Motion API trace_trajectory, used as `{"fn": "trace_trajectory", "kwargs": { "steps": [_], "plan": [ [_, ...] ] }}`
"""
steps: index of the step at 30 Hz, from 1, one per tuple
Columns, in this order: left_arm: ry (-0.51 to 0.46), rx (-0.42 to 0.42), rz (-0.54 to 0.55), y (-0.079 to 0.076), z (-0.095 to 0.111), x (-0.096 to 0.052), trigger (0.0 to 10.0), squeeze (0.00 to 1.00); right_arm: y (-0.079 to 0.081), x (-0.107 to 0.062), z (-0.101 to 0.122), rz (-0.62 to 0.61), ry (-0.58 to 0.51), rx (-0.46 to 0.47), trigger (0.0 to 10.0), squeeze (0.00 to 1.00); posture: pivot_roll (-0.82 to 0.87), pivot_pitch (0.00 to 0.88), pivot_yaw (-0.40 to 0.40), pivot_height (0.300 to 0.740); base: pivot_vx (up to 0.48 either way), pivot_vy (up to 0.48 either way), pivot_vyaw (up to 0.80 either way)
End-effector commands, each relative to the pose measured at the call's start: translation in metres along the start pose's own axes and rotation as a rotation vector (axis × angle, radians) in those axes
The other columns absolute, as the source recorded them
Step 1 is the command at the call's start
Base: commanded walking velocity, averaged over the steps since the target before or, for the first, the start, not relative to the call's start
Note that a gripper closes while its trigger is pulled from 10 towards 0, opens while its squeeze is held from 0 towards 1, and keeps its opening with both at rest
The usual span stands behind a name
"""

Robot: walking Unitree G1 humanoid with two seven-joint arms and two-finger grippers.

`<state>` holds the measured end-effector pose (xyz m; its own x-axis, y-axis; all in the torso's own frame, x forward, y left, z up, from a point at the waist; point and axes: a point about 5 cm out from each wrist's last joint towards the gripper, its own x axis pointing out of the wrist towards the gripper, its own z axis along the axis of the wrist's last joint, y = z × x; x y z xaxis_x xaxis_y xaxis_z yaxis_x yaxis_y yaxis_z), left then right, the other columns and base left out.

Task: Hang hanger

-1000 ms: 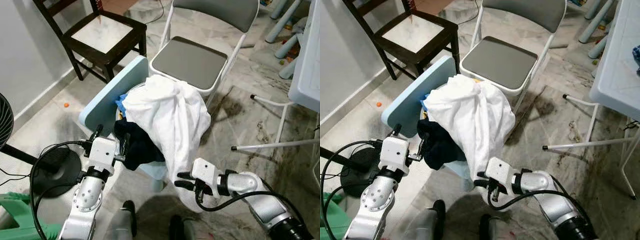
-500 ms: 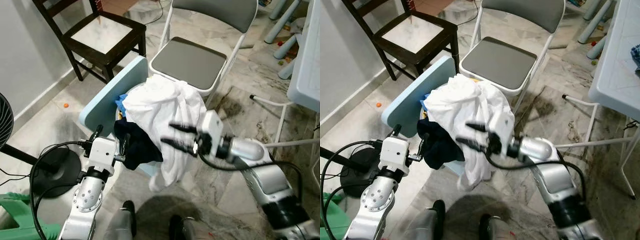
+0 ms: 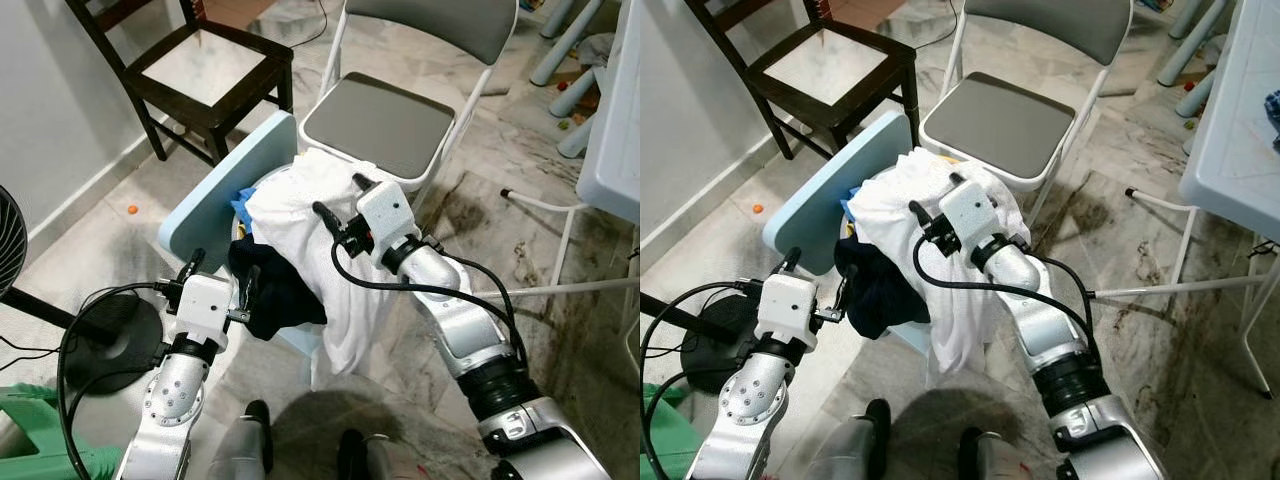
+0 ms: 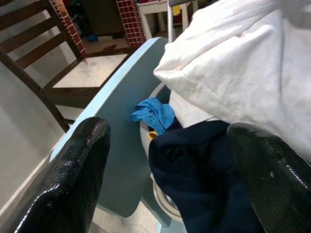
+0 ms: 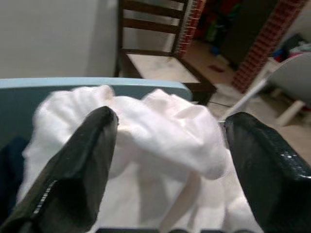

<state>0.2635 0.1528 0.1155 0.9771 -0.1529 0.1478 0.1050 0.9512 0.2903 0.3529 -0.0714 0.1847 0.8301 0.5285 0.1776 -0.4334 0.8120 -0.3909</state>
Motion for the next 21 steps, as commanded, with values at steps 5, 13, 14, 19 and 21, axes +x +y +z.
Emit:
{"fn": "trace_trajectory", "kwargs": {
  "steps": [5, 13, 14, 19, 21],
  "plan": [
    [0.013, 0.005, -0.019, -0.003, -0.002, -0.006, 10.0, 0.0, 0.017, 0.009, -0.007, 0.023, 0.011, -0.007, 10.0, 0.0, 0.32, 0.316, -0.067, 0.74, 0.0, 0.0, 0.0],
    [0.014, 0.003, -0.026, -0.004, -0.001, -0.006, 10.0, 0.0, 0.044, 0.02, -0.014, 0.088, 0.028, 0.053, 0.0, 0.0, 0.33, 0.322, -0.069, 0.74, 0.0, 0.0, 0.0],
    [0.015, 0.003, -0.026, -0.004, -0.001, -0.007, 10.0, 0.0, 0.046, 0.02, -0.014, 0.093, 0.03, 0.051, 0.0, 0.0, 0.33, 0.322, -0.069, 0.74, 0.0, 0.0, 0.0],
    [0.02, 0.007, -0.022, -0.003, -0.002, -0.009, 10.0, 0.0, 0.059, 0.021, -0.02, 0.131, 0.061, 0.029, 0.0, 0.0, 0.34, 0.327, -0.071, 0.74, 0.0, 0.0, 0.0],
    [0.023, 0.009, -0.019, -0.003, -0.002, -0.01, 10.0, 0.0, 0.061, 0.02, -0.023, 0.137, 0.073, 0.007, 0.0, 0.0, 0.34, 0.33, -0.073, 0.74, 0.0, 0.0, 0.0]
  ]
}}
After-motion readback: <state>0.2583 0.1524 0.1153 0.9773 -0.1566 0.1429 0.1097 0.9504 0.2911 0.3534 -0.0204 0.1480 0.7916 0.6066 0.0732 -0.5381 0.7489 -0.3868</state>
